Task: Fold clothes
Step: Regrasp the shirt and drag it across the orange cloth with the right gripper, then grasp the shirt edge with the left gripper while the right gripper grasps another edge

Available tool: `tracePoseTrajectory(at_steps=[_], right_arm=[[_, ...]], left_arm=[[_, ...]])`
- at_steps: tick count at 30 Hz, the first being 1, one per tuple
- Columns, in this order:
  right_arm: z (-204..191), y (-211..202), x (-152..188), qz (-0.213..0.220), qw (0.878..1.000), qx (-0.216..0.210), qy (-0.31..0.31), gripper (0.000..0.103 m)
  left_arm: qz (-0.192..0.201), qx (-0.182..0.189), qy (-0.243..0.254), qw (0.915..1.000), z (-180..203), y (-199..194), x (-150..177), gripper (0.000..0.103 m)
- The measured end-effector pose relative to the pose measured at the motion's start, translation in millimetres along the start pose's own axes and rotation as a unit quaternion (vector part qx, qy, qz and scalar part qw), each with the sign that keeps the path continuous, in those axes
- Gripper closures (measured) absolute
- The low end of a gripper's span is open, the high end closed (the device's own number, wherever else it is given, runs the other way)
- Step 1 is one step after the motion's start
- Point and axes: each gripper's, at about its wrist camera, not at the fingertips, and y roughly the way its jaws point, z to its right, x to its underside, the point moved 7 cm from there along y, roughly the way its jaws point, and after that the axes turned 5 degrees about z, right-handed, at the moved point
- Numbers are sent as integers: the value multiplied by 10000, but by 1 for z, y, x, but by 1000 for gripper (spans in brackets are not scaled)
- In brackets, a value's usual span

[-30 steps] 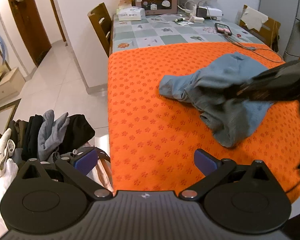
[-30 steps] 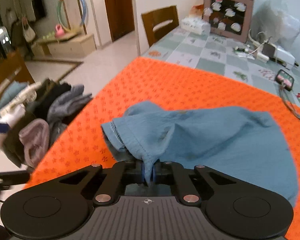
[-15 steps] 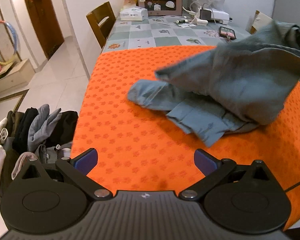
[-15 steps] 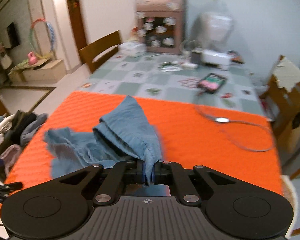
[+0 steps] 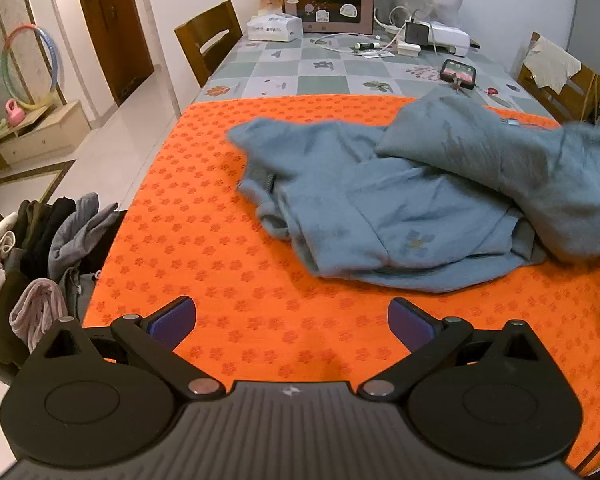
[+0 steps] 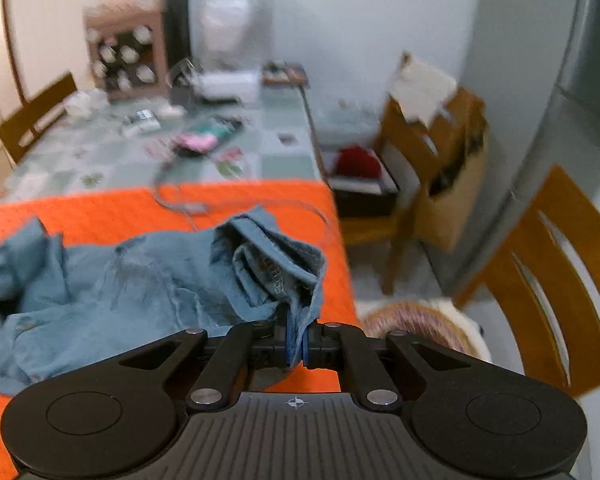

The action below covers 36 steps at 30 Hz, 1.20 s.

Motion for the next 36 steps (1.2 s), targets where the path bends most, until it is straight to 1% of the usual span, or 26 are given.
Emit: tracePoseTrajectory(at_steps=[2,4,5,6,8,9,10,15,18,22,26,28,30,32,33,34,35,36], right_arm=[[9,8,9,-151,9998,-20,151,93],[10,9,12,-151,9999,2,80,88],[10,9,13,-150,9999,15,42,78],[9,8,12,-105,9999,64,-48,61],[5,1,10,32,10000,-30,-70,43],[3,-2,9,98,9999,-80,-80,43],[-1,-3,7,119,9997,-216,-69,43],[-39,-2,3,89,9939,-1084,-164,41],[-69,2,1,58,9872,-1566,-306,41],[-114,9,-2,-15,9748,-2156,-566,41],[-160,17,-3,-79,9579,-2752,-810,41],[-180,23,-1,-139,9495,-3002,-903,41],[-201,31,3,-266,9417,-3194,-1028,41],[-219,39,7,-360,9347,-3341,-1157,41],[-226,43,9,-394,9323,-3383,-1214,42],[-234,47,11,-429,9299,-3425,-1269,44],[-239,51,12,-471,9288,-3439,-1297,47],[-244,55,14,-512,9277,-3453,-1324,51]], left_arm=[[17,-29,13,10000,5,1,-3,0],[36,-64,35,10000,9,2,-6,0],[47,-82,52,9999,11,3,-8,0],[57,-92,62,9999,13,5,-11,0],[79,-95,60,9999,16,9,-18,0],[84,-88,57,9999,18,13,-22,0],[86,-80,53,9999,20,17,-25,0],[105,9,-15,9999,32,38,-43,0],[129,162,-388,9990,33,50,-51,0],[52,408,-1025,9939,30,62,-59,1],[-56,402,-1297,9907,29,75,-60,2],[-103,404,-1436,9888,30,83,-59,2],[-184,486,-1636,9852,30,90,-55,3],[-293,557,-1804,9816,31,98,-51,8],[-339,581,-1837,9807,32,100,-50,15],[-379,600,-1850,9802,33,103,-49,18],[-420,620,-1864,9796,35,105,-48,23],[-426,615,-1853,9798,35,106,-48,32]])
